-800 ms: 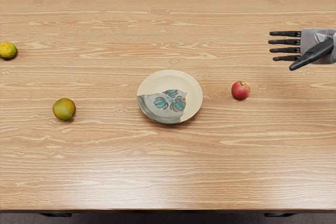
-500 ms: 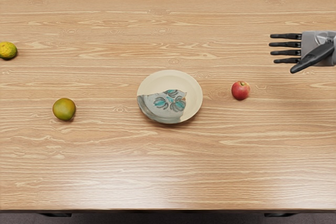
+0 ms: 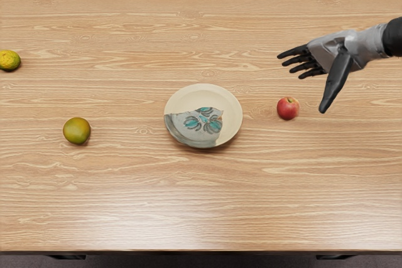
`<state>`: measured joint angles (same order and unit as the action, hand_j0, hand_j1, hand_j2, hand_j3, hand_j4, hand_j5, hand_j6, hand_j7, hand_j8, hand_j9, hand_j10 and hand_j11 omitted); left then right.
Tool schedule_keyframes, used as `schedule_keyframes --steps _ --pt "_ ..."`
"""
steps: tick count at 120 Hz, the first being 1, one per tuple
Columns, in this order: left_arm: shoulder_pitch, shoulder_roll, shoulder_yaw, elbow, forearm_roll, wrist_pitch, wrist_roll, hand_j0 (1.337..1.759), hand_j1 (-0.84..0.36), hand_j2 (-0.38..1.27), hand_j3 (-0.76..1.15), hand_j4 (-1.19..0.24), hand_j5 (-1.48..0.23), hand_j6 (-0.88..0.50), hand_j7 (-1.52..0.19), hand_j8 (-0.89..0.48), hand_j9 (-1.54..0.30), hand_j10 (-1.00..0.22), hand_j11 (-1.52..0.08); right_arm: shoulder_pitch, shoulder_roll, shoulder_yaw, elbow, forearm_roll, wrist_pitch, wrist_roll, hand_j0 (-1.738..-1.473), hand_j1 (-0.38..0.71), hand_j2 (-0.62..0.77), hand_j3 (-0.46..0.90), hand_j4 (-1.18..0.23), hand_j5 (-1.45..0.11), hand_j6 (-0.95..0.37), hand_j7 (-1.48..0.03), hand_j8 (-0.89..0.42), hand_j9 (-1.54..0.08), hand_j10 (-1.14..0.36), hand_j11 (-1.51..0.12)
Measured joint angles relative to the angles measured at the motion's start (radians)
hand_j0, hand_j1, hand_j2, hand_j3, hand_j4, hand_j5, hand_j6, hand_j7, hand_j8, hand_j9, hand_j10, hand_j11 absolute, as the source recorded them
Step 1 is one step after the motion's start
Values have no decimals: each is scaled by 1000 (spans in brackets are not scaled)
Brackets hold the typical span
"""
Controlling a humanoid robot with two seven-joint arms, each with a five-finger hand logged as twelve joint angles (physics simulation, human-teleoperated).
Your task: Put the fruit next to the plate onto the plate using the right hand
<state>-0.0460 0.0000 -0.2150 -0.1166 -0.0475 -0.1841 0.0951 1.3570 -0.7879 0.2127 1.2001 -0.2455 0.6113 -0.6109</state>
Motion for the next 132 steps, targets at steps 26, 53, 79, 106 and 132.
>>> schedule_keyframes --steps 26,53,79,106,132 --pt "0 0 0 0 0 0 0 1658 349 0 0 0 0 0 0 0 0 0 0 161 95 -281 16 -78 -43 0 -1658 -349 0 0 -2 0 -3 0 -2 0 -1 0" --pt "0 0 0 0 0 0 0 1658 349 0 0 0 0 0 0 0 0 0 0 194 120 -365 12 -181 -199 0 -1658 -349 0 0 -2 0 -3 0 -2 0 -2 0" --pt "-1 0 0 0 0 0 0 1658 349 0 0 0 0 0 0 0 0 0 0 139 136 -373 21 -327 -382 0 -1658 -349 0 0 -3 0 -4 0 -3 0 -2 0" --pt "0 0 0 0 0 0 0 1658 349 0 0 0 0 0 0 0 0 0 0 49 159 -377 76 -451 -587 0 -1658 -332 -2 0 -18 -19 -19 -19 -18 -19 -17 -19" --pt "0 0 0 0 0 0 0 1658 349 0 0 0 0 0 0 0 0 0 0 28 123 -382 207 -515 -715 0 -1658 -246 -16 0 -90 -114 -92 -113 -91 -114 -90 -113"
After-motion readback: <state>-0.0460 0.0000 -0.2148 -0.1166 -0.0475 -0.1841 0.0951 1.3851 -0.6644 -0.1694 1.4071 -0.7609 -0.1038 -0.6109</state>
